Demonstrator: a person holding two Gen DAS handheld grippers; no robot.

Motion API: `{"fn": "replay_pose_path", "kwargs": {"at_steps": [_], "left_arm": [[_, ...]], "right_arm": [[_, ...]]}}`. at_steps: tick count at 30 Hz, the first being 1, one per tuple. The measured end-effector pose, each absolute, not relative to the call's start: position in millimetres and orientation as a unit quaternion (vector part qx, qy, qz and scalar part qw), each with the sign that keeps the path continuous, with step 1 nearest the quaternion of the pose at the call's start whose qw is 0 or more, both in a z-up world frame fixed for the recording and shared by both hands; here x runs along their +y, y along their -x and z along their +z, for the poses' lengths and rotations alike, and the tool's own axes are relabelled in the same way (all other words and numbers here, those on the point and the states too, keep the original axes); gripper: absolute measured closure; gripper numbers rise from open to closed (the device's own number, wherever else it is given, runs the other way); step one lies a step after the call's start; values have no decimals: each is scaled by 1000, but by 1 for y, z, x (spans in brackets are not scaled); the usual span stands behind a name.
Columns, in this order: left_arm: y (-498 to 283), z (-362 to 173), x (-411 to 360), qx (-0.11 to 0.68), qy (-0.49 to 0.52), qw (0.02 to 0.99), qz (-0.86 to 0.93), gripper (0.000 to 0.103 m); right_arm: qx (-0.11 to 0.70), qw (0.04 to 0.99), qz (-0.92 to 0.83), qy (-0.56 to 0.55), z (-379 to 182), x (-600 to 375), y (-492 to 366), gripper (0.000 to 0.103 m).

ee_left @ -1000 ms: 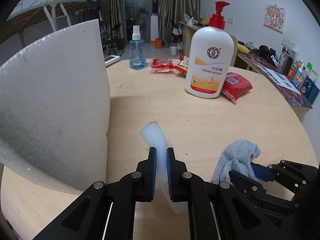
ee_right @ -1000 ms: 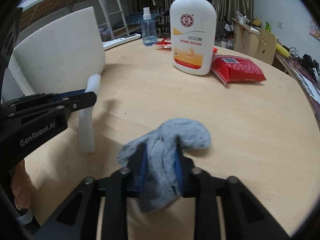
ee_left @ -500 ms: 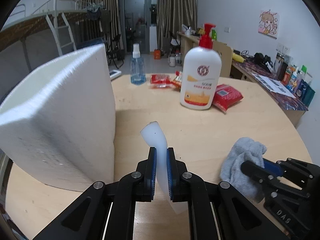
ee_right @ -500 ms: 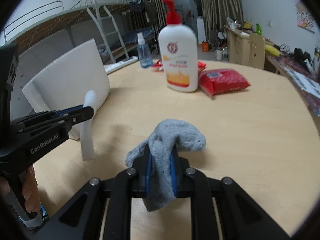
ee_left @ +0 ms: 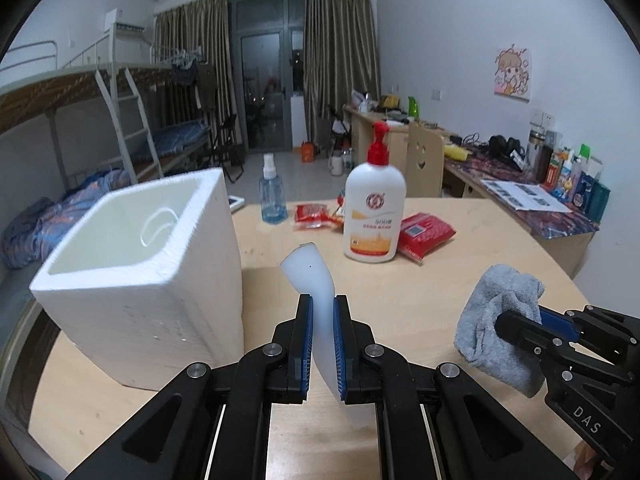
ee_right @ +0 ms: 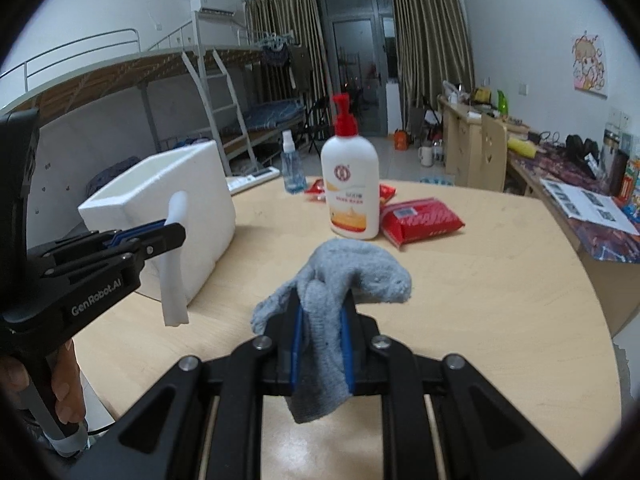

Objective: Organize soft objects
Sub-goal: 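Lift and carry the foam tube and grey sock above the white foam box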

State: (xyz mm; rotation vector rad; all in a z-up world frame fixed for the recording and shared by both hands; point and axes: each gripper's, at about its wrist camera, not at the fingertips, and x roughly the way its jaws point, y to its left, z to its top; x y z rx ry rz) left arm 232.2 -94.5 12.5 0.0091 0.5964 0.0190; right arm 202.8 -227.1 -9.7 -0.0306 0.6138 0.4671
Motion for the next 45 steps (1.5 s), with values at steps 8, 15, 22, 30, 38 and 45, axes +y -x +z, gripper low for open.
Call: {"fn": "replay_pose_path", "kwargs": {"at_steps": [8,15,22,30,38,45], "left_arm": [[-202,35,-102,254,-20,967,-1,93],[-180,47,-105,234,-29,972,-13,93],[-164,54,-105,217,-34,975,-22,93],[-153,57,-100,207,-34,977,-29,93],[-144,61,-90,202,-31,979,-17,93],[-136,65,-67,196,-24,980,6,93]], "right_arm": [[269,939,216,6,5,-236,-182,83],[243,949,202,-2,16,-242,-161,83],[234,953,192,-4,18,-243,-150,83],[222,956,189,1,22,-236,-140,83],[219,955,202,8,25,-220,-133,83],[215,950,226,19,30,-196,-134,83]]}}
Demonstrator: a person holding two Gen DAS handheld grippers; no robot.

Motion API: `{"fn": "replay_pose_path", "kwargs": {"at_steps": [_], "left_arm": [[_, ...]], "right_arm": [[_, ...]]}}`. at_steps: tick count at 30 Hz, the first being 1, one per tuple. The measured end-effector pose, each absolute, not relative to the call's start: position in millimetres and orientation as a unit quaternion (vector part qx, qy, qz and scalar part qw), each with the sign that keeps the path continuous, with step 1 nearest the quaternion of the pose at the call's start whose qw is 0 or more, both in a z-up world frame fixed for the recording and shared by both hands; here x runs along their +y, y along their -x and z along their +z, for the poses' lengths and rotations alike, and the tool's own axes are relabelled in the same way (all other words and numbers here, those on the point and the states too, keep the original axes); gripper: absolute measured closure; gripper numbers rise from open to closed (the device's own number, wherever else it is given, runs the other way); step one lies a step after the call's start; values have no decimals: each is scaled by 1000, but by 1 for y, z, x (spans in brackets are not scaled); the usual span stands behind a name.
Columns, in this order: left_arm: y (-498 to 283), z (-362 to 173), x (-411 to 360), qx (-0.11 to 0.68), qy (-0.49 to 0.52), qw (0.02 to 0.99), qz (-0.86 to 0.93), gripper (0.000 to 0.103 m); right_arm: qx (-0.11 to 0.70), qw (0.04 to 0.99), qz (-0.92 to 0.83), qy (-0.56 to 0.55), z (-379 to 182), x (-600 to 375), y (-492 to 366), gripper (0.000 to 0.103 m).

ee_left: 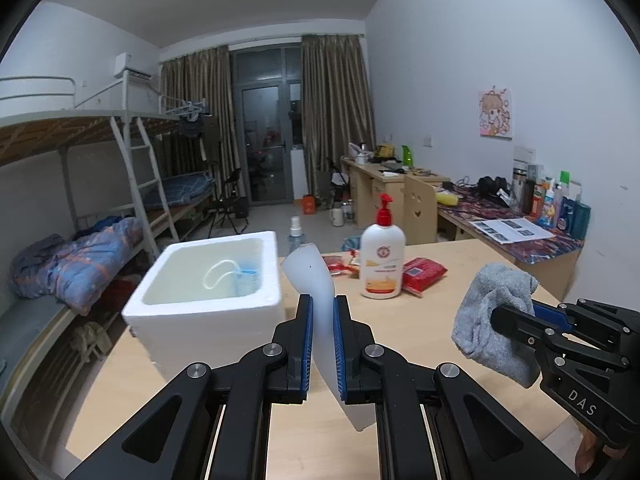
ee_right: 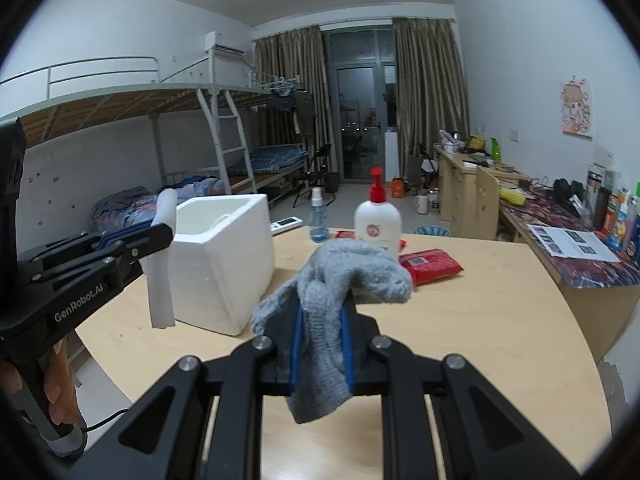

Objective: Organize soft objects
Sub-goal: 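Lift and carry the foam tube and grey sock above the white foam box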

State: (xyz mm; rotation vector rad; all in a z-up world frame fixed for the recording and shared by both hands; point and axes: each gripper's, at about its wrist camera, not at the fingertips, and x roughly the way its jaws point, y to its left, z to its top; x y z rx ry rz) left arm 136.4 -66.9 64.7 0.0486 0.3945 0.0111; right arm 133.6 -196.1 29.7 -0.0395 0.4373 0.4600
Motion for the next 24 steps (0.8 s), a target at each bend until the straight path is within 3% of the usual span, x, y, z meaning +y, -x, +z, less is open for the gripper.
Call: {"fn": "replay_pose_path", "kwargs": {"at_steps": [24], "left_arm": [[-99,60,23,198,5,975,97,93]], "right_arm": [[211,918,331,59,32,-103,-131,83]]}}
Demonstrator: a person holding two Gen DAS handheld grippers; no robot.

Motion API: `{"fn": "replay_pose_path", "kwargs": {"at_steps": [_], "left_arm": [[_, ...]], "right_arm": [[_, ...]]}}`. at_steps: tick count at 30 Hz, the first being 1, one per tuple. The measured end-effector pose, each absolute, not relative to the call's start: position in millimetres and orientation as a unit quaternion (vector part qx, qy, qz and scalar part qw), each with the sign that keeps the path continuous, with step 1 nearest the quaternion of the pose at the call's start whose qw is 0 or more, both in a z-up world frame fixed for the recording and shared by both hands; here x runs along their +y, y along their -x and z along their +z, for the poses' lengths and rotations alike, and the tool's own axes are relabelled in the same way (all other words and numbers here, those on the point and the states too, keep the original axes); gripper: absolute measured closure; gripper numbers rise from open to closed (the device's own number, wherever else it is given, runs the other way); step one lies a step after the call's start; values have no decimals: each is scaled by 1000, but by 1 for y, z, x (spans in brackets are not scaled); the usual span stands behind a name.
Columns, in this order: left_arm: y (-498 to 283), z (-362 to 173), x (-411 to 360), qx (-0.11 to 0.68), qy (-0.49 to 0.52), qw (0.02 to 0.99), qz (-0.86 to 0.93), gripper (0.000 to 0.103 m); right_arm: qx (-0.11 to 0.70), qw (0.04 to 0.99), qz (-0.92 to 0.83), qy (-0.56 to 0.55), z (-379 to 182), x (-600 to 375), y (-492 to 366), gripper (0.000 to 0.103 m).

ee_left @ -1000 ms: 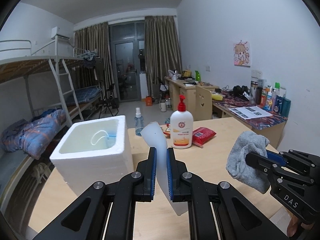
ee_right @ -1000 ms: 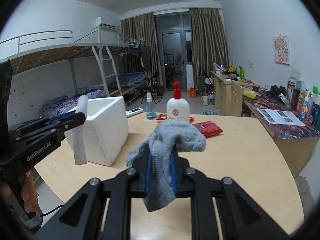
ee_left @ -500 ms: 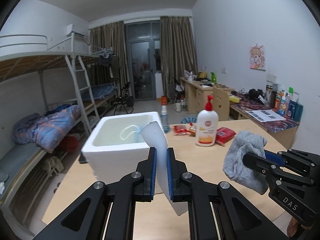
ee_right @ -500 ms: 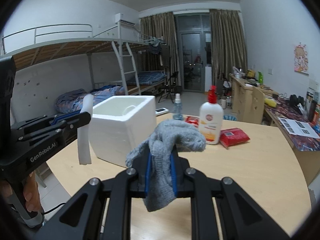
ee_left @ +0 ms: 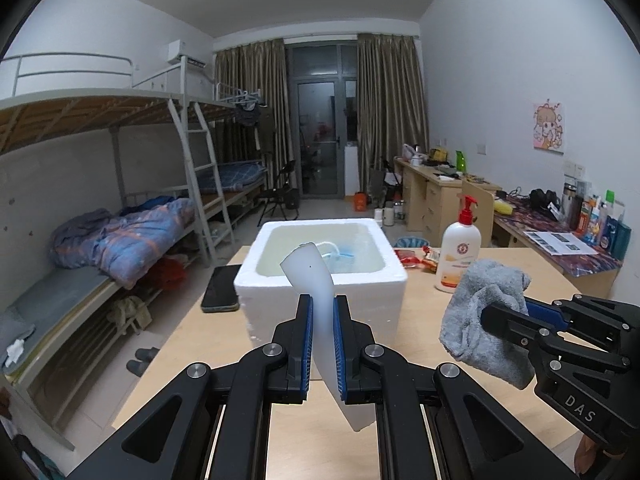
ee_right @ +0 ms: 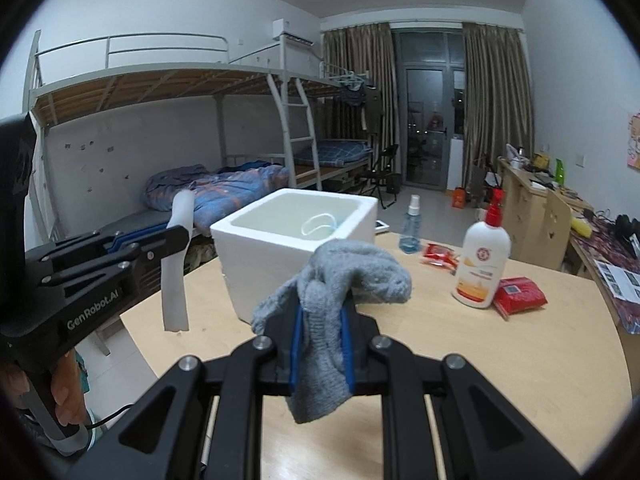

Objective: Organize soft objects
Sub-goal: 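Lift and carry the foam tube and grey sock above the white foam box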

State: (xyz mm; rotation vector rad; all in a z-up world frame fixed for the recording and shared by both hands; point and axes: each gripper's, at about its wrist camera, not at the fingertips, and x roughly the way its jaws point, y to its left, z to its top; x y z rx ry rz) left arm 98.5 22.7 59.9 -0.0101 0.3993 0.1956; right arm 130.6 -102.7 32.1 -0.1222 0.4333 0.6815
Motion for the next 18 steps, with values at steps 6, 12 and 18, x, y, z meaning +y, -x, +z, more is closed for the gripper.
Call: {"fn": "replay_pose_path", "kwargs": {"at_steps": [6,12,18], "left_arm": [[-98,57,27,200,7,975,99,93],[-102,58,33,200,9,974,103,93],[-109,65,36,195,10,975,106,93]], "right_arm": [[214,914,339,63,31,-93,-132,83],[216,913,340,63,29,-88,-135,83],[208,913,344,63,38,-86,-140,83]]}}
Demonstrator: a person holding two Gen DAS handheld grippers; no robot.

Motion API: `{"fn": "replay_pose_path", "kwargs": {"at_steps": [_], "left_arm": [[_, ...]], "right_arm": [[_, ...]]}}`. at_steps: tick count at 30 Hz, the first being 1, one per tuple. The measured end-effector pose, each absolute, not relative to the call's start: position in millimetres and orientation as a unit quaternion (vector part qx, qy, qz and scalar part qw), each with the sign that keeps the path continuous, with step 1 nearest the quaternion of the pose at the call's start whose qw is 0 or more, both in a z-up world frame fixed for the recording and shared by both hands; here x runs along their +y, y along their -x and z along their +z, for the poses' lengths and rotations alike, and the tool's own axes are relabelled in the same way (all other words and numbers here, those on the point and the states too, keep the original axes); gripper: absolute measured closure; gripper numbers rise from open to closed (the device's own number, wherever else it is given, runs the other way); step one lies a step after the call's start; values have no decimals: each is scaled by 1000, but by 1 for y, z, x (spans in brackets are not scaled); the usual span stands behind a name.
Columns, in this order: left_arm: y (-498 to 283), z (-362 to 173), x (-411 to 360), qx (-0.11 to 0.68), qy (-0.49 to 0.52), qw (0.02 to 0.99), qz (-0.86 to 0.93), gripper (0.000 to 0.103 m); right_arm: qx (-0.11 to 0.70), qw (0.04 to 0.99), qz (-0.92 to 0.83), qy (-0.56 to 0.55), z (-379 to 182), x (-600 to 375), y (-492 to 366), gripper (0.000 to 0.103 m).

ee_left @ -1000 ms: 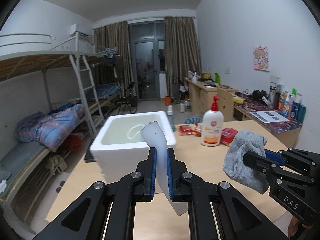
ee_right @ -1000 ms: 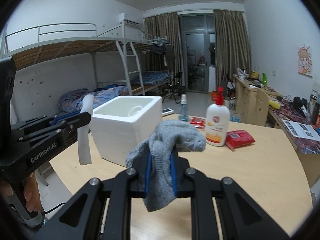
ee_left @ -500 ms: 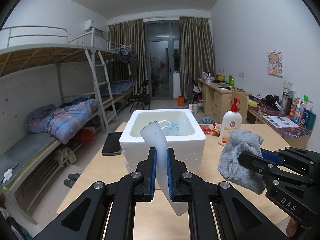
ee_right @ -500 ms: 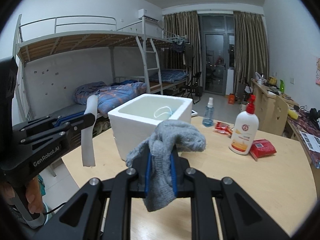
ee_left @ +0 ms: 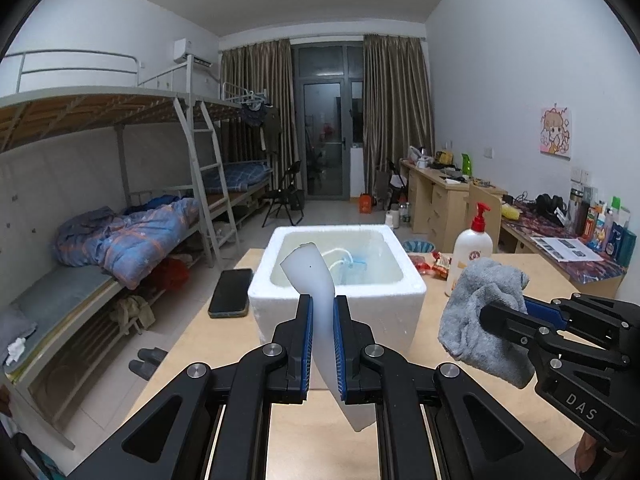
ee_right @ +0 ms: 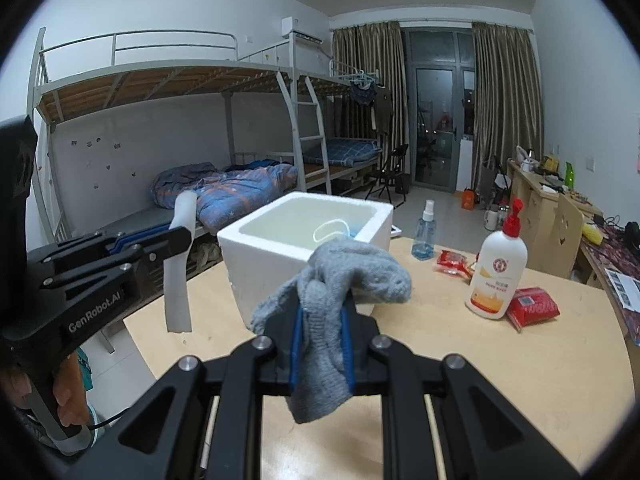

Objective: Organize soft objects
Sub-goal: 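Lift and carry the foam tube and grey sock above the white foam box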

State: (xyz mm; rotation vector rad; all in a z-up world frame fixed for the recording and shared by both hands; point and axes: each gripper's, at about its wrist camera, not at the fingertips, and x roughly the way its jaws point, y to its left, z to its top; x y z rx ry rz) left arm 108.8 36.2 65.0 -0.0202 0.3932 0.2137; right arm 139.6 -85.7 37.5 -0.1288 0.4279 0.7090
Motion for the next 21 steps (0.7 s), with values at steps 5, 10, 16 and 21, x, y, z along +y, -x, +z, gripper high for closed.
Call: {"fn": "replay_pose_path", "kwargs": {"at_steps": [5,10,16,21], "left_arm": [[-110,76,40,174,5,978,116,93],[-116,82,43,170,2,979,117,93],[-124,81,48,178,1,977,113,93],[-134,83,52,179,2,977,114,93]], "right_arm": [[196,916,345,65,49,-84,-145,83],[185,915,351,67,58,-78,-149,83],[193,912,355,68,54,-72,-159,83],[192,912,356,68,59,-67,-166,83]]}}
